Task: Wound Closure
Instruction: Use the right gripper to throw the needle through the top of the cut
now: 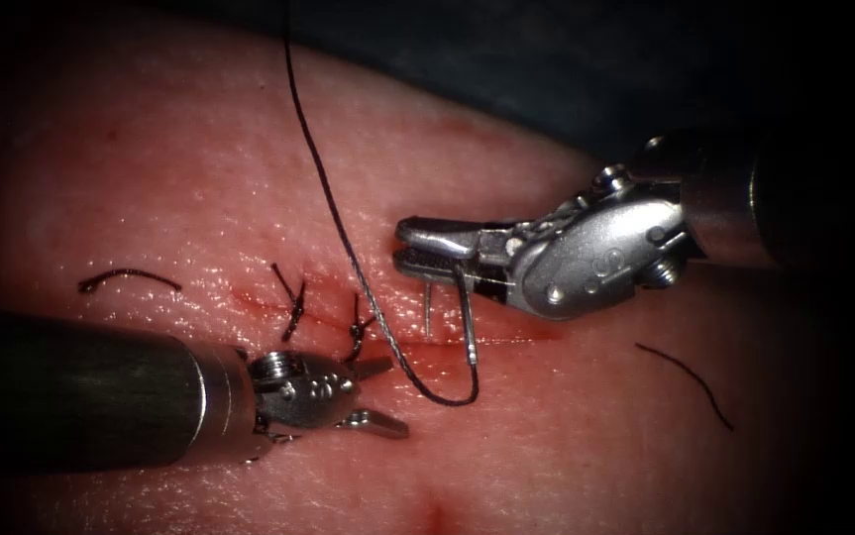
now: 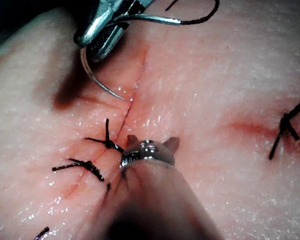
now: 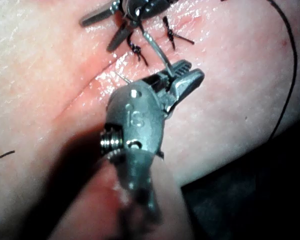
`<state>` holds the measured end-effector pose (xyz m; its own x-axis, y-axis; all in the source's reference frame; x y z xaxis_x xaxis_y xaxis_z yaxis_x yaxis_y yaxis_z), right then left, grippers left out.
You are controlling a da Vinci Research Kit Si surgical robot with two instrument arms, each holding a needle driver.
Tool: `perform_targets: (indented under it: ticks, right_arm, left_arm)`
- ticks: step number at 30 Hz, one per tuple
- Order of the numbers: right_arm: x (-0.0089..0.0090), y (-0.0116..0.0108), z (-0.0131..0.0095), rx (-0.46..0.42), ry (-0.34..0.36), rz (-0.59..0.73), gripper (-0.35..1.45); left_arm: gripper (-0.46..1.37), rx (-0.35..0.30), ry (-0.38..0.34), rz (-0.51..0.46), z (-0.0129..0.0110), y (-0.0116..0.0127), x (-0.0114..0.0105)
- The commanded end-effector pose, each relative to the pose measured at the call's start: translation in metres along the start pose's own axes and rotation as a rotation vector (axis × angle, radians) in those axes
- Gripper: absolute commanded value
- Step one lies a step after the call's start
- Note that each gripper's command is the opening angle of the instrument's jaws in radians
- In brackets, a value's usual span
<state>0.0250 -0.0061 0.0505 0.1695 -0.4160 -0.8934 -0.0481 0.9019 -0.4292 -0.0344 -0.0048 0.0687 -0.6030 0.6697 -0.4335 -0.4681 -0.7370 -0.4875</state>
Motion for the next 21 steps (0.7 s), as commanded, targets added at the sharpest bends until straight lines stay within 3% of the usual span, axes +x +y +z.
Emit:
perform_targets:
  ticks: [1,21]
  right_arm:
    - [-0.0001,0.0002,0.0,-0.007,-0.001,-0.004,-0.35]
    - [-0.0033,0.0004,0.0004,-0.049,-0.01,-0.058,-0.35]
  left_arm:
    - [0.4,-0.004,0.0,0.0,0.0,0.0,0.0]
    - [0.37,-0.004,0.0,0.0,0.0,0.0002,0.0]
